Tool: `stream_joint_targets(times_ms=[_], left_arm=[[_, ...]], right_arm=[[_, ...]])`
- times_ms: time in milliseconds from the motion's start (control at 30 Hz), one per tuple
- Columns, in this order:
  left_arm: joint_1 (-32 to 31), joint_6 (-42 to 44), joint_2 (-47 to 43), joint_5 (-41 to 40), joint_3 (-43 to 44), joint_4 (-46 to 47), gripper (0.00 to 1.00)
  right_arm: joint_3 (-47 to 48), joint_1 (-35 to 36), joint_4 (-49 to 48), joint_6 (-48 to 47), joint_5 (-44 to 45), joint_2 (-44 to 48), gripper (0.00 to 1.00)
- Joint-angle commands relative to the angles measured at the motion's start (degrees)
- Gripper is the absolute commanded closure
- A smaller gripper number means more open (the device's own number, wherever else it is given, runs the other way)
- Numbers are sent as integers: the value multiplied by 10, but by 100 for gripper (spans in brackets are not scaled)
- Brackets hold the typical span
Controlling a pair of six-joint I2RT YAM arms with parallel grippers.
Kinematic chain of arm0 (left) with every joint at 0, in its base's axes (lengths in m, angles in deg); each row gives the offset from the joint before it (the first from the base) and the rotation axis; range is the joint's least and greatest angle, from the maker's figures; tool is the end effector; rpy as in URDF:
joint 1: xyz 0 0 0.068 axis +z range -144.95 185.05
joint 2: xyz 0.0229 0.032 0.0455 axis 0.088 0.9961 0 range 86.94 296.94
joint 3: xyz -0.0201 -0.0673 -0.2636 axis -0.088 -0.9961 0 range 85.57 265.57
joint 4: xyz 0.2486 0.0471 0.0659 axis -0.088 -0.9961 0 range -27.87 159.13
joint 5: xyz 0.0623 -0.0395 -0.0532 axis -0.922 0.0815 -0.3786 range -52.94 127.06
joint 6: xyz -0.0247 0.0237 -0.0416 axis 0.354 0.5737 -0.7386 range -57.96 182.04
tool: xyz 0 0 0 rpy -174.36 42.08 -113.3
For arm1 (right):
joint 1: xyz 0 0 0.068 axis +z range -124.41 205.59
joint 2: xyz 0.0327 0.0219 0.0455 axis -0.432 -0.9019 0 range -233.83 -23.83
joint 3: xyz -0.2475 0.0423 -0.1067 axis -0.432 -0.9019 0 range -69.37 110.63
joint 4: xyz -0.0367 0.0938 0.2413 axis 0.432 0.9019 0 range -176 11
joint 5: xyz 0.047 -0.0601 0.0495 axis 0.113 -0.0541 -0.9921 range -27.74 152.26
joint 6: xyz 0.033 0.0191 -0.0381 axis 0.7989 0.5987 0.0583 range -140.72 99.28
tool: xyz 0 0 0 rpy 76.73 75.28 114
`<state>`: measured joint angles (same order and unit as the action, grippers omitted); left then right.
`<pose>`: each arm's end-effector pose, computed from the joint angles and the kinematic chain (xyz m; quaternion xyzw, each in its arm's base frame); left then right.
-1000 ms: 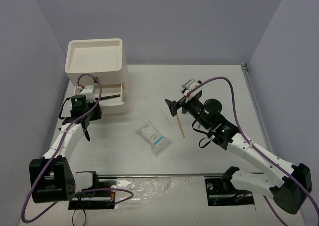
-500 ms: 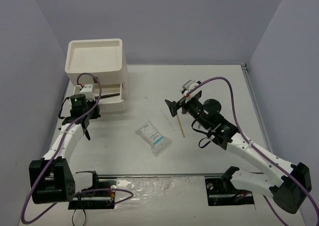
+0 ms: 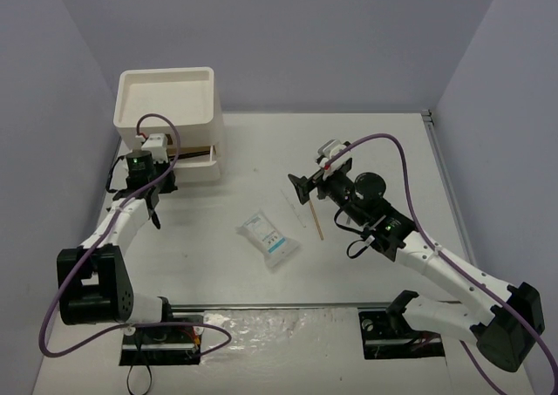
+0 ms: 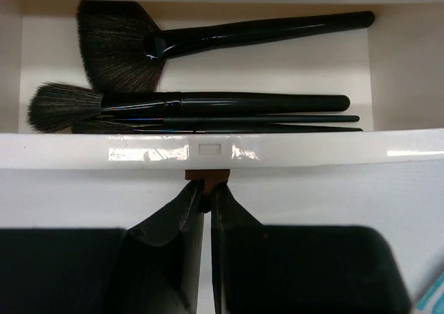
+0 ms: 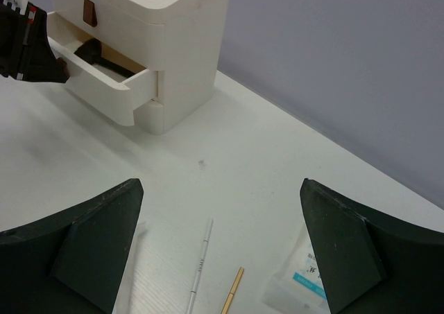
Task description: Organize the makeup
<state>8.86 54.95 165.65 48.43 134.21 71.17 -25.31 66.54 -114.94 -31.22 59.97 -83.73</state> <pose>0.3064 0.0134 0.2505 -0.0302 0.8540 -0.0996 0.5097 0.1852 0.1625 0.3576 -0.2839 0.5533 0.2176 0.7522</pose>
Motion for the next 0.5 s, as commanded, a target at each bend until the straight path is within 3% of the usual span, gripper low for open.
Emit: stream_joint_targets(times_ms=[0,467], left_arm=[[0,-2,8,10,50,144,100],[-1,-10,103,17,71,272,93]], right_arm=[[3,1,-53,0,3,-4,6],[4,3,-50,-3,-6,-12,6]])
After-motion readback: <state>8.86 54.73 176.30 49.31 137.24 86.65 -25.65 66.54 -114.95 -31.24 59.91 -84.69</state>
